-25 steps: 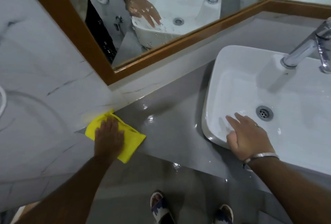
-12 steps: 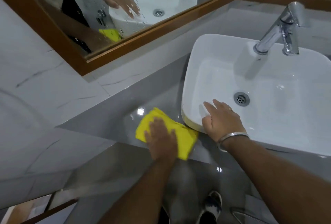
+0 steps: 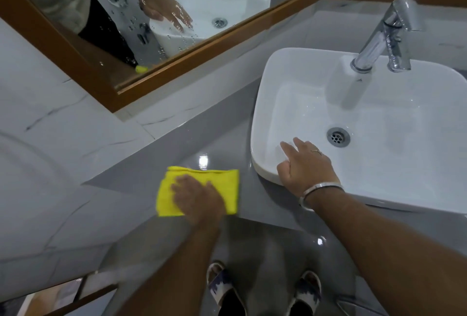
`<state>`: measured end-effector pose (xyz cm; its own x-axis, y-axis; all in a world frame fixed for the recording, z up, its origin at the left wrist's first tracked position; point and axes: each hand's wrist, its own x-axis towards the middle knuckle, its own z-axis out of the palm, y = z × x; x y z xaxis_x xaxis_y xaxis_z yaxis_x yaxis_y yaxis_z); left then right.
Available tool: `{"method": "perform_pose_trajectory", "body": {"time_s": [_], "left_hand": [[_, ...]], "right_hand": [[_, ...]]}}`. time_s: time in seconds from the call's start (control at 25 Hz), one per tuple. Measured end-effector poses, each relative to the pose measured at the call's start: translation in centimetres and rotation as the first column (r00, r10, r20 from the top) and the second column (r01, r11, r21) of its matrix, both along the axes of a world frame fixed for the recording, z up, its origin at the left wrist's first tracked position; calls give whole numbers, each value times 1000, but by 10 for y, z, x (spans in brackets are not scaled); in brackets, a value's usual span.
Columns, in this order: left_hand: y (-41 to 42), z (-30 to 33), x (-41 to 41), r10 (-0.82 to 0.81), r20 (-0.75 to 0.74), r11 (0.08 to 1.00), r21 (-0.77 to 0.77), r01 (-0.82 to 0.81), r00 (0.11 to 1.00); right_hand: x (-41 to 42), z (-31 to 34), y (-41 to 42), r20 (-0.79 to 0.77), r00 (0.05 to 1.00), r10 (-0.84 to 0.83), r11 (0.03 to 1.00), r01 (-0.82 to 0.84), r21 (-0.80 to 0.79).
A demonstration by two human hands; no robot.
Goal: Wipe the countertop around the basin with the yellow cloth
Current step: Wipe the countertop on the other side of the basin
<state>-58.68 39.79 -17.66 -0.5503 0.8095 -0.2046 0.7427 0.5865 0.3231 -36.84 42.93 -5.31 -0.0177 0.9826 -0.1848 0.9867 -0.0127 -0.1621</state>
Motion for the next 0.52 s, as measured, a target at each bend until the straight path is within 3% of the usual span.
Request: {"method": "perform_pose_trajectory", "body": {"time_s": [0.16,0.24,0.28,0.32,0.4,0.44,0.48,0.52], "left_hand": [[-13,15,89,-142,152,983,-93,157,978],[-20,24,75,-246,74,963,-96,252,966],[-25,25,55,-377,31,924,-64,378,926],[-31,26,30,-523,-13,852,-24,523,852],[-33,27,-27,-790,-115,606,7,796,602],[-28,27,-55,-882,-161,451,-12,892,444],[-19,27,-76,-933,-203,314,-48,948,298],[-7,27,-93,-955,-235,205,-77,976,182]], "right_hand": [[-1,1,-2,-89,996,-32,999,32,-4],[0,9,-7,-139,990,-21,995,34,90],[0,13,-14,-158,987,24,983,6,185],[-2,15,-23,-163,980,117,951,-63,302],[-22,11,-47,-118,903,412,849,-334,409],[-39,0,-60,-97,833,545,811,-494,315],[-55,-11,-67,-91,801,591,805,-581,122],[-71,-24,-68,-86,833,546,827,-553,-103]]}}
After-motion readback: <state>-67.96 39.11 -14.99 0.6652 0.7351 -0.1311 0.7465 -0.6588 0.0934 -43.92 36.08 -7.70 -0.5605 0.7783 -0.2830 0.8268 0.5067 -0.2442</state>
